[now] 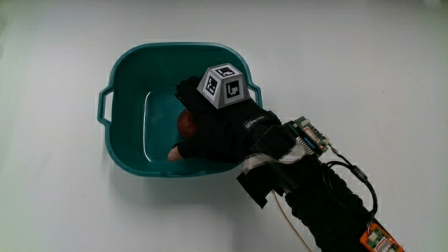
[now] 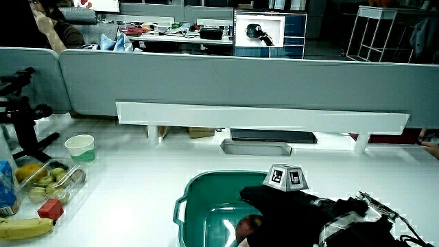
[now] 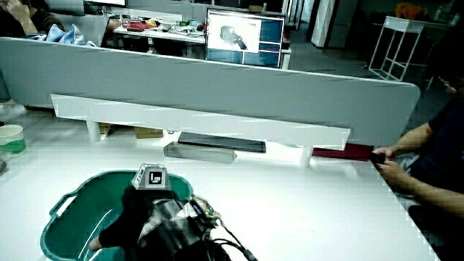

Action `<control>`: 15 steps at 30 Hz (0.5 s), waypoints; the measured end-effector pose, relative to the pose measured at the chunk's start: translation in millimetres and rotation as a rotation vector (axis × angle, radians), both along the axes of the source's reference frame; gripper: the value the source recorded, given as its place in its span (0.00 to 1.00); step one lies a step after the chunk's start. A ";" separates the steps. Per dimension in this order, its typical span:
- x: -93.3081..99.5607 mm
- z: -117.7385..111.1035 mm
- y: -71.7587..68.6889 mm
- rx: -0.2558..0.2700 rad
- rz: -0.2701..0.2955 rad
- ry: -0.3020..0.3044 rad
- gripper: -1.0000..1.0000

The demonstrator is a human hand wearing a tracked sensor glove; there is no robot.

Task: Pick apple from plate

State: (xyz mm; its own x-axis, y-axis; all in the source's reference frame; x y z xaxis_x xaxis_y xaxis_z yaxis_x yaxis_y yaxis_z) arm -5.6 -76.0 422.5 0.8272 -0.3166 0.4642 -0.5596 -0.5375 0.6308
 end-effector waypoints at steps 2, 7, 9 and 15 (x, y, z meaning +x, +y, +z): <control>0.5 3.4 -0.6 0.010 -0.006 0.019 0.50; 4.6 12.6 -2.8 -0.004 0.008 0.061 0.50; 4.8 15.1 -3.0 -0.006 0.004 0.076 0.50; 5.9 21.3 -3.8 0.001 0.003 0.153 0.50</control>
